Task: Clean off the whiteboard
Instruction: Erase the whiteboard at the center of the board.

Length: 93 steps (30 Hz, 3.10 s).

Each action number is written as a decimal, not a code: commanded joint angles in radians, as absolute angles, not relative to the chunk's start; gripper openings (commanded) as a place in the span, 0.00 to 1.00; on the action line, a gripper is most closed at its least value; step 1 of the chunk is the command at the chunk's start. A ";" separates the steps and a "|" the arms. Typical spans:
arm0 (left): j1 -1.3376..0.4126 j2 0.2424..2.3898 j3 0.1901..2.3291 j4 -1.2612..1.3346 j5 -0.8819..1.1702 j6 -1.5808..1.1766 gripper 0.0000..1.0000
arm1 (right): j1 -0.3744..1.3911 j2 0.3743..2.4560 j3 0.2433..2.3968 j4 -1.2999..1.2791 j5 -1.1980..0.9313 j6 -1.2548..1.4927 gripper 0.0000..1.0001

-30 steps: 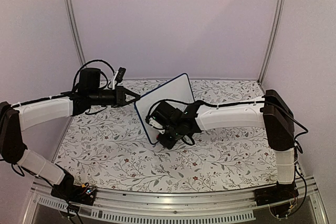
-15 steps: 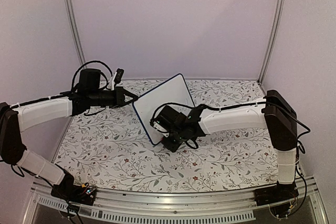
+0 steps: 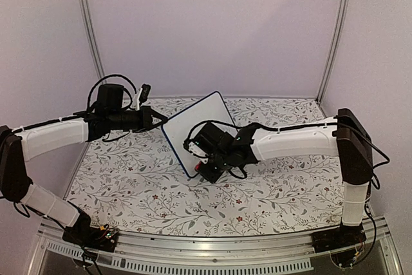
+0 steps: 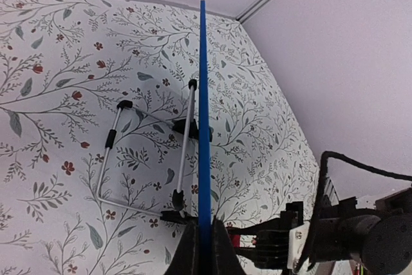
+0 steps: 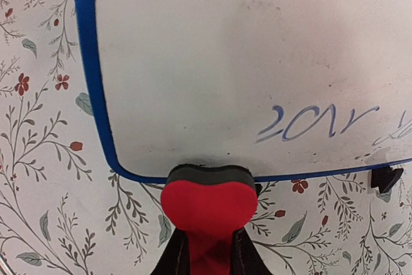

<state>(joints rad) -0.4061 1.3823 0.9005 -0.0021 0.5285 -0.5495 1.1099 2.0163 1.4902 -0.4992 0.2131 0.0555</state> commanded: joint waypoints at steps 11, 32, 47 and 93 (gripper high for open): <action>-0.392 1.365 0.901 0.003 0.495 -0.529 0.00 | 1.033 1.756 1.353 -0.528 0.221 0.037 0.03; -0.462 1.284 0.852 0.003 0.349 -0.495 0.00 | 1.002 1.760 1.375 -0.494 0.228 0.052 0.03; -0.544 1.340 0.861 -0.071 0.270 -0.492 0.13 | 0.997 1.762 1.375 -0.490 0.217 0.051 0.03; -0.507 1.552 1.053 -0.124 0.410 -0.444 0.42 | 0.992 1.926 1.413 -0.258 0.112 -0.076 0.03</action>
<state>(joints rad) -0.5159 1.5414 1.0691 -0.1623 0.3882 -0.4545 0.9989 1.9099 1.3880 -0.3252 0.1459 -0.0689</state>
